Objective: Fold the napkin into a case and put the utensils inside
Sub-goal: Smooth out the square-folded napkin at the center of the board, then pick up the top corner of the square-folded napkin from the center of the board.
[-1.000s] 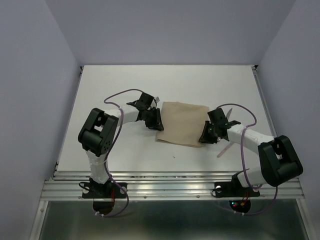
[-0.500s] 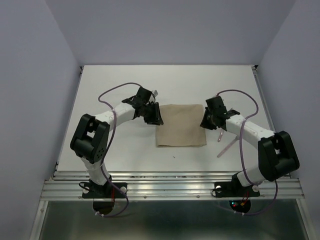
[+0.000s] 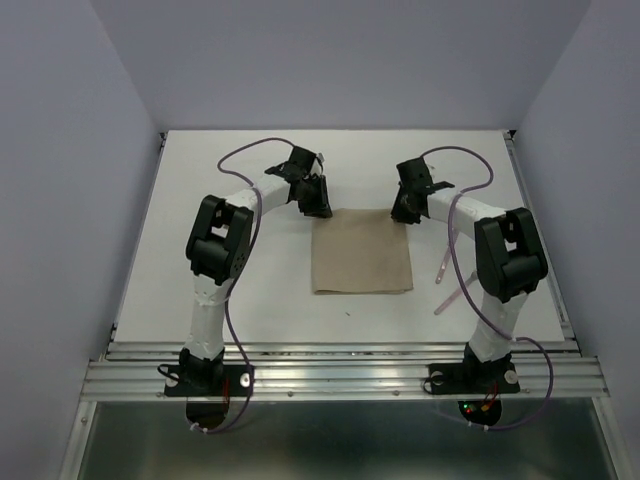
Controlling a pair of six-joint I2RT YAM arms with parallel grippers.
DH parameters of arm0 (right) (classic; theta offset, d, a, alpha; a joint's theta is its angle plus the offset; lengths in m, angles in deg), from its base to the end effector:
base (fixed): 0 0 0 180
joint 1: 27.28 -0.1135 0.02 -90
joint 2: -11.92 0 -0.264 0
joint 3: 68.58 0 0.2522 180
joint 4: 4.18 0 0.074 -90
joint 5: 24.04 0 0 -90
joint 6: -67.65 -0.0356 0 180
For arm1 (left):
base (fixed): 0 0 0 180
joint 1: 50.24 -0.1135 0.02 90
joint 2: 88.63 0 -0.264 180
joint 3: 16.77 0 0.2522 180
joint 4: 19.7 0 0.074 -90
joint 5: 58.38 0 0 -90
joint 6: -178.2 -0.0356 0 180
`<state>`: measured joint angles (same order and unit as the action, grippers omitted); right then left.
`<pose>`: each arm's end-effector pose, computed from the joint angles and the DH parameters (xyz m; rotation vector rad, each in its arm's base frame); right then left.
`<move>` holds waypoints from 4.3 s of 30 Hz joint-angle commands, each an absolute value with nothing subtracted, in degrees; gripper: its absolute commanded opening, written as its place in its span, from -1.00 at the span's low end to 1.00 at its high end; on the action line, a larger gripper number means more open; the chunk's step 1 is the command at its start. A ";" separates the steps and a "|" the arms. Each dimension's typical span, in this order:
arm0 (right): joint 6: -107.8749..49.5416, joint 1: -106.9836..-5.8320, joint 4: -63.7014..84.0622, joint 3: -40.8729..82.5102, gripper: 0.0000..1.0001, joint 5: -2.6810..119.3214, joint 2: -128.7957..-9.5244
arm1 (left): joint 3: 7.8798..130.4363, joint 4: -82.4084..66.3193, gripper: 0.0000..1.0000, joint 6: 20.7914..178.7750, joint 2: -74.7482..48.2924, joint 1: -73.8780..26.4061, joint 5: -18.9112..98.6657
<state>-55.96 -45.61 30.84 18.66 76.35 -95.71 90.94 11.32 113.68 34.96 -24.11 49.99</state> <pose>0.3801 0.1191 0.1875 0.4056 2.4871 0.1376 0.4280 -0.2225 0.1857 0.1728 2.4838 -0.7889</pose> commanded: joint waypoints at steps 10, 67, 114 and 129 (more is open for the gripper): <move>-57.77 -44.33 32.53 23.76 -0.68 78.36 -103.66 | 101.31 19.98 -0.32 107.10 40.39 -25.45 44.80; -62.95 -52.59 32.52 -16.23 -0.61 76.32 -63.86 | 47.61 3.63 -0.70 122.31 0.14 -12.79 44.10; -69.46 -52.59 30.33 -20.10 -0.94 68.33 -59.54 | 48.14 6.28 -0.55 119.40 -2.15 -12.88 36.36; -66.04 -53.64 33.23 -12.38 -0.99 69.04 -60.14 | 50.86 8.91 -0.56 118.96 -3.29 -12.79 32.24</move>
<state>-67.98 -52.54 33.29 -16.71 68.51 -59.43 48.30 7.69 119.99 -1.30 -13.09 35.23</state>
